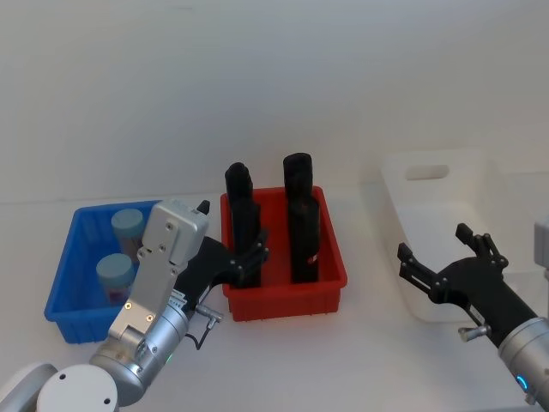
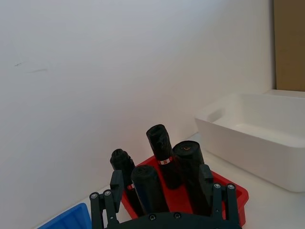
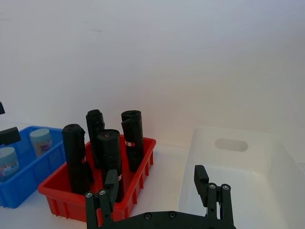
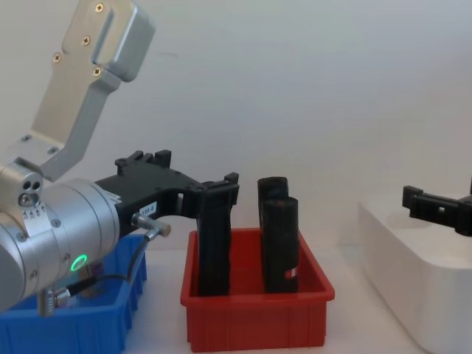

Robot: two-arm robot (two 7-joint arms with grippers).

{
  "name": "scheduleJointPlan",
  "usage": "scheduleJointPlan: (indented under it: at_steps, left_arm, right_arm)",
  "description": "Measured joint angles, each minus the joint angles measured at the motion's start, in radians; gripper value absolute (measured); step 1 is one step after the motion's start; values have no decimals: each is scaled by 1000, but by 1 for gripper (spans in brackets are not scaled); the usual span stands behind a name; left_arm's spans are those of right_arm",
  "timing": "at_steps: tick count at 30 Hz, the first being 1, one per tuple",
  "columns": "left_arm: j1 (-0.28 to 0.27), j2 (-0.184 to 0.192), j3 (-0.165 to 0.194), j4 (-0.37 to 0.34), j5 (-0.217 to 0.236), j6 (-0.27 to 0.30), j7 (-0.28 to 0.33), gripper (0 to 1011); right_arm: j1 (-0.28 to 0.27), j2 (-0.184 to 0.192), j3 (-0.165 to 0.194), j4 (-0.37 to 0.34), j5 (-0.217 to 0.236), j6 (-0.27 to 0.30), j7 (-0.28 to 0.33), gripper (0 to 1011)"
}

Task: Pick the cotton swabs from the blue box and place them into the white box.

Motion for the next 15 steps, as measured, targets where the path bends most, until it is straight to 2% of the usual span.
scheduleJointPlan:
  at_steps: [15]
  left_arm:
    - [0, 0, 0, 0, 0, 0, 0, 1004]
  right_arm:
    - [0, 0, 0, 0, 0, 0, 0, 1002]
